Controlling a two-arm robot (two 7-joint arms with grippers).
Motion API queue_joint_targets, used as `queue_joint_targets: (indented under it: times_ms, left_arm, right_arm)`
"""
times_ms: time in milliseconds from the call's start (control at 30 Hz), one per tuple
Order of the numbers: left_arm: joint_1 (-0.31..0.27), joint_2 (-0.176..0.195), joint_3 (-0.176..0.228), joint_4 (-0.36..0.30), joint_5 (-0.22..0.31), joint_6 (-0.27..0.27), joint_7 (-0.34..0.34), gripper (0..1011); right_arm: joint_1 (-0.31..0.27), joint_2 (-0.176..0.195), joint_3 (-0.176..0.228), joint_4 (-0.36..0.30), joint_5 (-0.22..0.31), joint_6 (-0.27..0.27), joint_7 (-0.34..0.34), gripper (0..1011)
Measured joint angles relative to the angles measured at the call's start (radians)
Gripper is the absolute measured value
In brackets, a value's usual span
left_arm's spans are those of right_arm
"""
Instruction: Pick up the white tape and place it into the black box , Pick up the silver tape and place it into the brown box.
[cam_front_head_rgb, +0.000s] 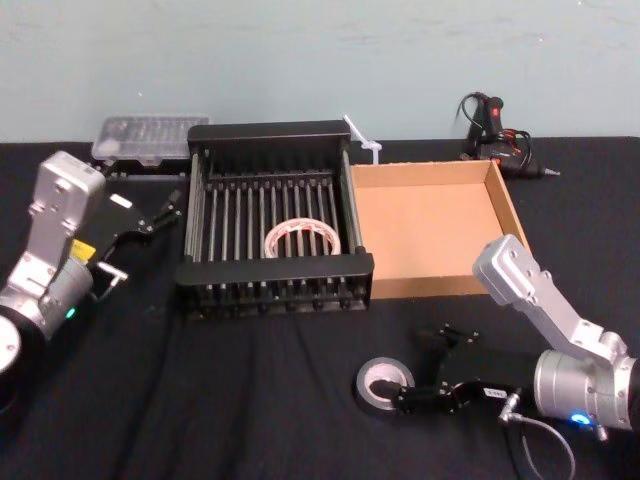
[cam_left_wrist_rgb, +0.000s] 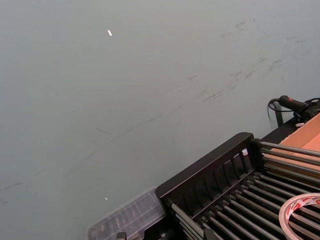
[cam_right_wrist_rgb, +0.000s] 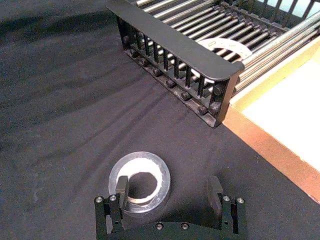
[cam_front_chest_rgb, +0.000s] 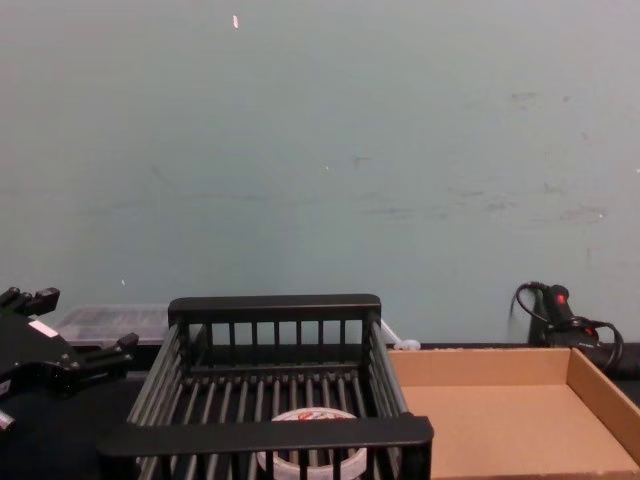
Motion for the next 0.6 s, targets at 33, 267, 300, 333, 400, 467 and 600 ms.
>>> queue_joint_targets:
  times_ms: [33, 267, 300, 333, 400, 467, 600]
  left_arm:
    - [0.000, 0.000, 0.000, 0.000, 0.000, 0.000, 0.000, 1002]
    - [0.000, 0.000, 0.000, 0.000, 0.000, 0.000, 0.000, 1001]
    - [0.000, 0.000, 0.000, 0.000, 0.000, 0.000, 0.000, 1001]
    - [0.000, 0.000, 0.000, 0.000, 0.000, 0.000, 0.000, 1001]
    - [0.000, 0.000, 0.000, 0.000, 0.000, 0.000, 0.000, 1001]
    - [0.000, 0.000, 0.000, 0.000, 0.000, 0.000, 0.000, 1001]
    - [0.000, 0.000, 0.000, 0.000, 0.000, 0.000, 0.000, 1002]
  right_arm:
    - [0.004, -0.003, -0.003, 0.004, -0.002, 0.001, 0.000, 1003]
    - [0.016, -0.012, -0.010, 0.017, -0.009, 0.003, 0.000, 1003]
    - [0.017, -0.013, -0.011, 0.018, -0.010, 0.004, 0.000, 1002]
    - [0.018, -0.014, -0.012, 0.020, -0.011, 0.004, 0.000, 1002]
    - [0.021, -0.017, -0.013, 0.023, -0.012, 0.005, 0.000, 1002]
    - [0.023, -0.021, -0.015, 0.027, -0.014, 0.005, 0.000, 1003]
    - [0.027, -0.027, -0.018, 0.035, -0.016, 0.006, 0.000, 1002]
